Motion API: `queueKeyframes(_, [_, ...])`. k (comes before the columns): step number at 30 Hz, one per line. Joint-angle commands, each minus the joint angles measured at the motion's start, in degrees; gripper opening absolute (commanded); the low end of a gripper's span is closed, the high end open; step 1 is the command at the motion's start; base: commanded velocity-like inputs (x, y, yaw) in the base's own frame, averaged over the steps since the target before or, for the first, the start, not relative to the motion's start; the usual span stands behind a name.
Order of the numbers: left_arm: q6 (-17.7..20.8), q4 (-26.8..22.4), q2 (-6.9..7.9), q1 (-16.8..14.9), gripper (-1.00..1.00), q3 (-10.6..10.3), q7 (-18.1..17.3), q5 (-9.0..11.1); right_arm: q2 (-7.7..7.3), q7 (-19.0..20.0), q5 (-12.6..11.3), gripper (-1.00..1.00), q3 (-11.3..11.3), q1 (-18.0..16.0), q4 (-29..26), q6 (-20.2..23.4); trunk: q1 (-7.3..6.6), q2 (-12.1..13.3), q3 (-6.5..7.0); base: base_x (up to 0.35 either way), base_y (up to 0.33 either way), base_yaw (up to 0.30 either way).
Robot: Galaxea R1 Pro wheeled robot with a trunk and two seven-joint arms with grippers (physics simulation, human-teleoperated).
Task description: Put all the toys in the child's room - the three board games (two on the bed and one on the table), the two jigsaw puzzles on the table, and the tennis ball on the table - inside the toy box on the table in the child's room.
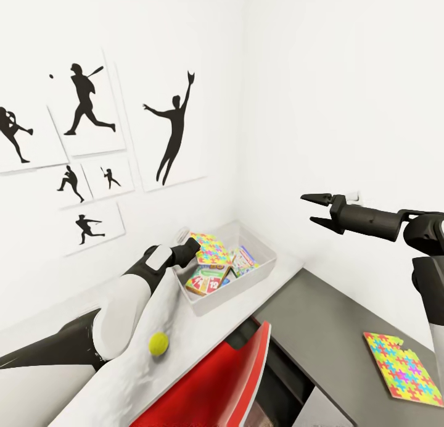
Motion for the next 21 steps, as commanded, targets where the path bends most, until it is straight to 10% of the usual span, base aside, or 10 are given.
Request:
queueKeyframes(1, [0.3, -0.1, -0.04, 0.0, -1.00, 0.3, 0.1, 0.2, 0.00, -0.6, -0.6, 1.00, 0.0, -0.1, 0.0, 0.1, 0.03, -0.1, -0.23, 0.000, 0.000, 0.000])
queueKeyframes(19, [0.0, -0.1, -0.04, 0.0, -1.00, 0.3, 0.1, 0.1, 0.01, -0.6, -0.8, 1.00, 0.0, -0.1, 0.0, 0.2, 0.03, -0.1, -1.08, 0.000, 0.000, 0.000])
queueKeyframes(20, [0.0, -0.1, -0.04, 0.0, 1.00, 0.3, 0.1, 0.1, 0.01, -0.6, -0.8, 1.00, 0.0, -0.1, 0.0, 0.2, 0.03, -0.1, -1.08, 0.000, 0.000, 0.000])
queueKeyframes(21, [0.0, -0.1, -0.04, 0.0, 1.00, 0.3, 0.1, 0.1, 0.01, -0.6, -0.8, 1.00, 0.0, -0.1, 0.0, 0.2, 0.03, -0.1, -1.08, 0.000, 0.000, 0.000])
